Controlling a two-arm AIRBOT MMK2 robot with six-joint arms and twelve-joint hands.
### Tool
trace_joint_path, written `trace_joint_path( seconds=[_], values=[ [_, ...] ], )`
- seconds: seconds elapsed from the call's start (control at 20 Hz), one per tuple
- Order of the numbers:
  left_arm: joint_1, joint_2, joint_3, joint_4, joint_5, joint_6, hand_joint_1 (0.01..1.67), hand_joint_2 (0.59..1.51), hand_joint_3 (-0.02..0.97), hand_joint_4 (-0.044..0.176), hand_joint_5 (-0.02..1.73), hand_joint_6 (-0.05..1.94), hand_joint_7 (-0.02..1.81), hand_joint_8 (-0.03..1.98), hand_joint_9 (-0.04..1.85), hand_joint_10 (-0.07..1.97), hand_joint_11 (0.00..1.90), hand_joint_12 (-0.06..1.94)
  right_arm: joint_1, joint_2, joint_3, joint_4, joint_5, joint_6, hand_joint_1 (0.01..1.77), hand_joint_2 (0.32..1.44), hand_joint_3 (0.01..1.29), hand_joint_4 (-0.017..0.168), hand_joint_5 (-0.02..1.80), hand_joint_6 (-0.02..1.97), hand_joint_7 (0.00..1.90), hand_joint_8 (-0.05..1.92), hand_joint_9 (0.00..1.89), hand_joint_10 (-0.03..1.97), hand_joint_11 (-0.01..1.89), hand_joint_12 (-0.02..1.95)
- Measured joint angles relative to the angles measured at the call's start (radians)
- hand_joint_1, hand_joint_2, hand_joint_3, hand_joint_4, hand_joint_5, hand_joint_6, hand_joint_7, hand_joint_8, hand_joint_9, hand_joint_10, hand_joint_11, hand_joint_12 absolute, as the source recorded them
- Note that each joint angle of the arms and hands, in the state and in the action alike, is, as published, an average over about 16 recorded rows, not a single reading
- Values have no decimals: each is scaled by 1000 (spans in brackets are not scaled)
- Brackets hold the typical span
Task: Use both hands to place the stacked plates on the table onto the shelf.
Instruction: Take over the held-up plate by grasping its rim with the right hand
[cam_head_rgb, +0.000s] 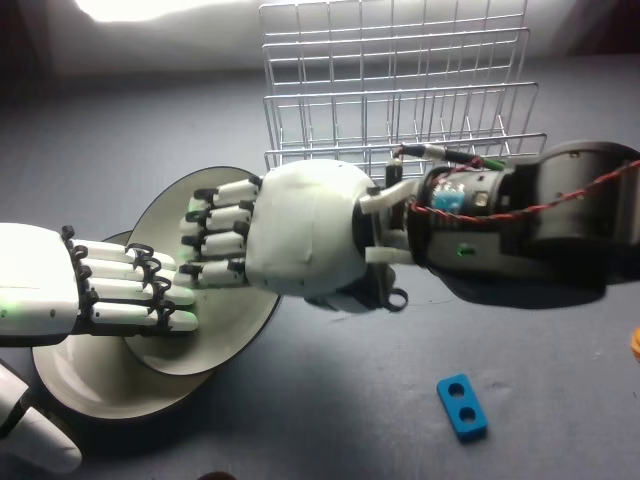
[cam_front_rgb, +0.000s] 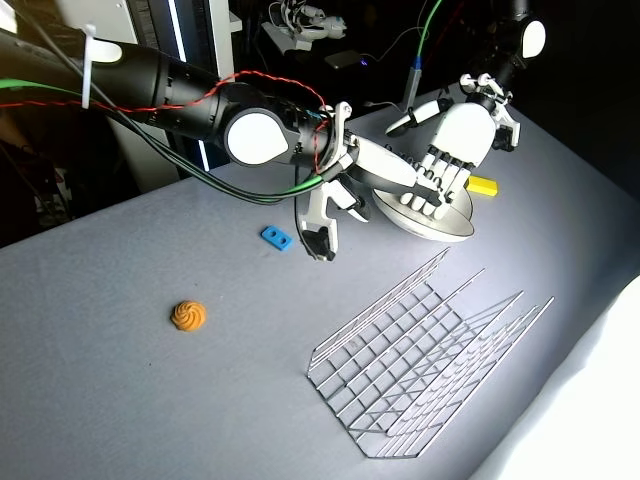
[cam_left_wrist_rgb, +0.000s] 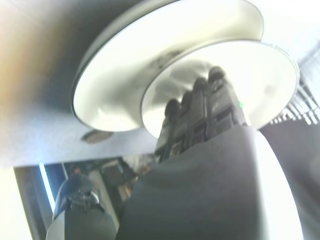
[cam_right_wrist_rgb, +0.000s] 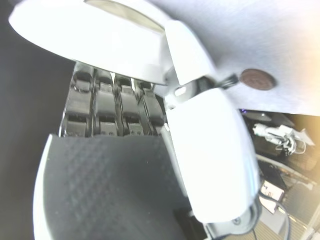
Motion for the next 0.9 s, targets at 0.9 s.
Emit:
trace_joint_path(
  seconds=[0.9],
  values=[
    [-7, 8, 17, 6, -13, -17, 23, 952, 26, 4, 21, 19, -3, -10, 17, 1, 14, 2, -2, -104, 127, 20, 105, -12, 1251, 1023, 22, -6, 670, 424, 728, 334, 756, 449, 565, 1085]
  ],
)
